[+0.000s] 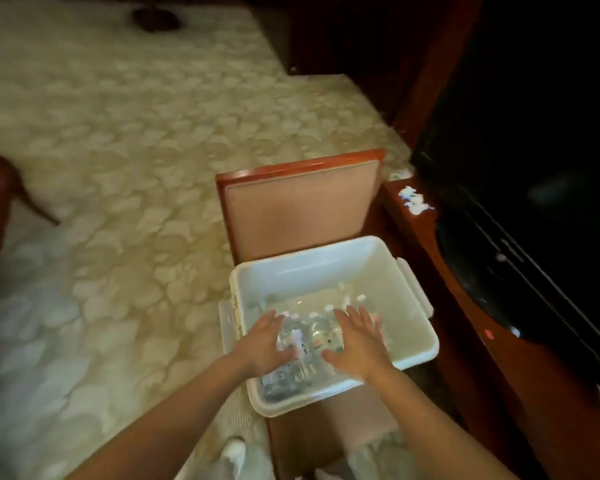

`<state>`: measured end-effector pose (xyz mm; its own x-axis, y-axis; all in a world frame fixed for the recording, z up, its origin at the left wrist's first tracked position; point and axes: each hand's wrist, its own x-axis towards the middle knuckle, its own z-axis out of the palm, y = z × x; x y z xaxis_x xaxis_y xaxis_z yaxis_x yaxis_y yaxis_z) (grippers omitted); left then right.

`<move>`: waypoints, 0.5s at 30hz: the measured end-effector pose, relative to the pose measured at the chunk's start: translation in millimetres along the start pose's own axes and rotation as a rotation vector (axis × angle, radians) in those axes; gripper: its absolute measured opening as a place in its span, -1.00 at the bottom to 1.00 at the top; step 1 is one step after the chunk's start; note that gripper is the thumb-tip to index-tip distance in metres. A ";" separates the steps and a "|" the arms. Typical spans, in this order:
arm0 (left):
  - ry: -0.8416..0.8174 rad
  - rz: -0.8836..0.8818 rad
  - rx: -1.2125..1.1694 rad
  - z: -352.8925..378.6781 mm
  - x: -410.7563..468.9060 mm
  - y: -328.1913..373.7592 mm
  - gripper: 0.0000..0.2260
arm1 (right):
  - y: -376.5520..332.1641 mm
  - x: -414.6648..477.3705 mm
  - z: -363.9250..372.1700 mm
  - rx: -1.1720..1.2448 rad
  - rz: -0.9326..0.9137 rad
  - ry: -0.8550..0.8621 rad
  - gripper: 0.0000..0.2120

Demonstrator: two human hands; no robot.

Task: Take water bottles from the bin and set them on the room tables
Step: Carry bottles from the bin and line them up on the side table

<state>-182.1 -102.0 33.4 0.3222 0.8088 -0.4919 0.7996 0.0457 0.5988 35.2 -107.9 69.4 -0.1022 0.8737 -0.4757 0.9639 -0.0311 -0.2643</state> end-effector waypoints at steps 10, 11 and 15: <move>0.181 -0.411 -0.380 59.5 27.7 12.8 -0.24 | 37.5 86.2 30.7 -0.030 -0.315 -0.278 -0.15; 0.186 -0.451 -0.425 64.6 32.9 11.0 -0.25 | 38.4 94.3 37.0 -0.003 -0.320 -0.299 -0.14; 0.240 -0.613 -0.574 85.2 58.4 -2.3 -0.34 | 39.0 128.4 62.1 0.199 -0.215 -0.401 -0.08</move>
<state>-122.0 -104.8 -50.5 -0.2485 0.6438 -0.7237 0.3975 0.7491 0.5300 44.4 -27.1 -54.1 -0.4182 0.6157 -0.6678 0.8489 0.0034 -0.5285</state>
